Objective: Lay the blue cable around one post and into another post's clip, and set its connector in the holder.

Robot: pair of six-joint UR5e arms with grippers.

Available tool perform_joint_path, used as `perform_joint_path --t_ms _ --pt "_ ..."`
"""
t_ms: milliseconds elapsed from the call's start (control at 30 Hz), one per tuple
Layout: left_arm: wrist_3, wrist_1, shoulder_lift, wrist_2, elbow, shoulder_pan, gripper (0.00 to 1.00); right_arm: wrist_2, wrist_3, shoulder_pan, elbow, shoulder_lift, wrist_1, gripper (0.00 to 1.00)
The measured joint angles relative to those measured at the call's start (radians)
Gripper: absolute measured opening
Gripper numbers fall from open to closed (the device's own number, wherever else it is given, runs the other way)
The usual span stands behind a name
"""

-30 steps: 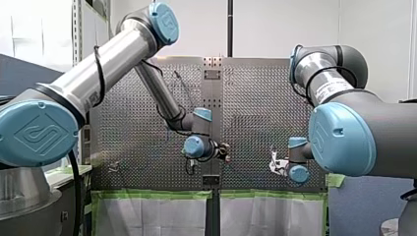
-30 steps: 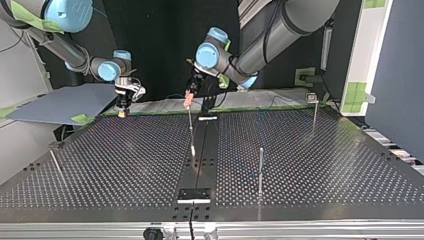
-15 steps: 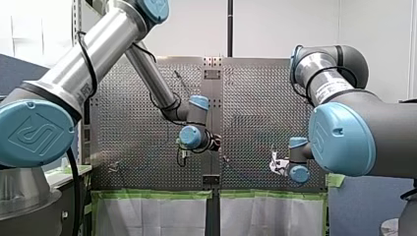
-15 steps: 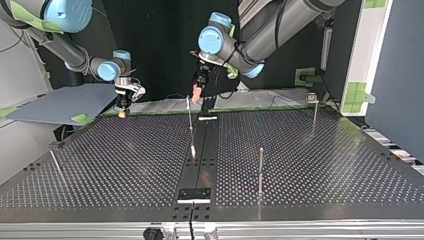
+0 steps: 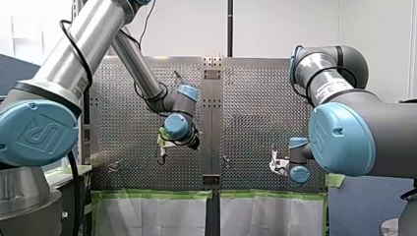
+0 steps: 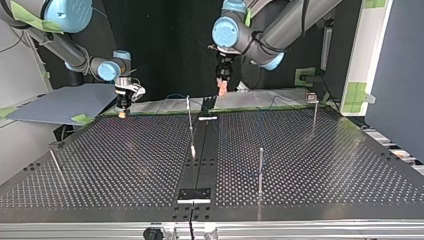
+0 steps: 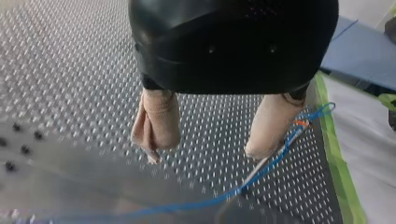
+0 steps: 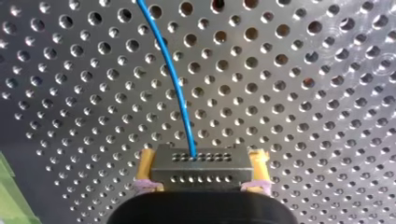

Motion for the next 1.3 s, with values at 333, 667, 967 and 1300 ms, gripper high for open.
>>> perform_joint_path --t_ms 333,667,967,1300 --pt "-0.103 -0.059 0.103 -0.026 -0.087 0.04 0.98 0.0 0.001 0.0 0.0 0.002 -0.001 0.09" --pt "-0.209 -0.019 0.209 -0.013 -0.094 0.098 0.98 -0.002 0.004 -0.002 0.0 0.004 -0.003 0.09" --pt "-0.289 0.005 0.289 0.033 -0.095 0.176 0.98 -0.002 0.011 -0.002 0.0 0.004 0.001 0.09" --pt "-0.387 0.024 0.387 0.052 -0.095 0.253 0.98 -0.004 0.02 -0.001 -0.007 0.004 0.005 0.09"
